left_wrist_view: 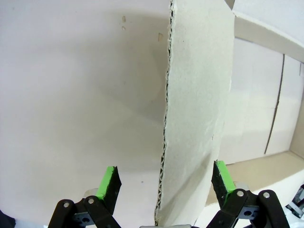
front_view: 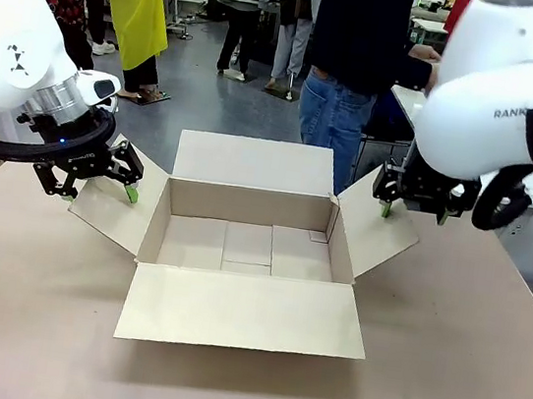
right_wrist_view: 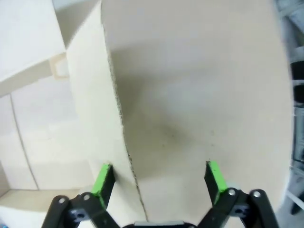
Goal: Pack the gift set into the box.
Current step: Place both hands on the side flaps of the Package Box and spread them outward, then lift both hands away from the flaps of the Package Box.
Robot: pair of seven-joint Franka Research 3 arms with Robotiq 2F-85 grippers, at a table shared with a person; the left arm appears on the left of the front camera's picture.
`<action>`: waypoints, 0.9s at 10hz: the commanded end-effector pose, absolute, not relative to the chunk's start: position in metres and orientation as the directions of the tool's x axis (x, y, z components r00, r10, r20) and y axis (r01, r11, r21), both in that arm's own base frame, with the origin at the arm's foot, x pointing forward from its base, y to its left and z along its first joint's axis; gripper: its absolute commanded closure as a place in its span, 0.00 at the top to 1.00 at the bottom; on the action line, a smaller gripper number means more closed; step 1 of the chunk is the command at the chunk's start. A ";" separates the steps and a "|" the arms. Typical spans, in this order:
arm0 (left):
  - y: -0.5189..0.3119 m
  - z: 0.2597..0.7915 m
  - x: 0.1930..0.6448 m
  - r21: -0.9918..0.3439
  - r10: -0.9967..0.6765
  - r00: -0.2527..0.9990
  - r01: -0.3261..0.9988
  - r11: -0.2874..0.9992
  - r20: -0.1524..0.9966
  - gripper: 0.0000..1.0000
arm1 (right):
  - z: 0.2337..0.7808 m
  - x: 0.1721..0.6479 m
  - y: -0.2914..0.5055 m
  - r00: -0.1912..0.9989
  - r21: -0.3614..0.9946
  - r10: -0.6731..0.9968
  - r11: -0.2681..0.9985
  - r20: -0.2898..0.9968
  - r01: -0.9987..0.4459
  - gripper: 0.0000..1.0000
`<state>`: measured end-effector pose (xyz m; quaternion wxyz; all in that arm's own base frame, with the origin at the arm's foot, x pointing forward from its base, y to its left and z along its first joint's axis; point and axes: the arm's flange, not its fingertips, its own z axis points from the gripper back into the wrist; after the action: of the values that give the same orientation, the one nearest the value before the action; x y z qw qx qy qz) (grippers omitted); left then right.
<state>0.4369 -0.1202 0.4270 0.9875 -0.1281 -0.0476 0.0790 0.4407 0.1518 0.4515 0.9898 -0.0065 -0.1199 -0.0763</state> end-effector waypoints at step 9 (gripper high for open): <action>-0.120 0.429 0.436 -0.250 0.178 0.981 -0.155 0.956 0.075 1.00 | 0.468 0.443 0.162 0.963 -0.064 -0.132 0.987 0.235 0.150 1.00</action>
<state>0.4369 -0.1202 0.4270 0.9875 -0.1281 -0.0475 0.0789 0.4410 0.1621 0.4664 0.9913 -0.0271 -0.1107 -0.0660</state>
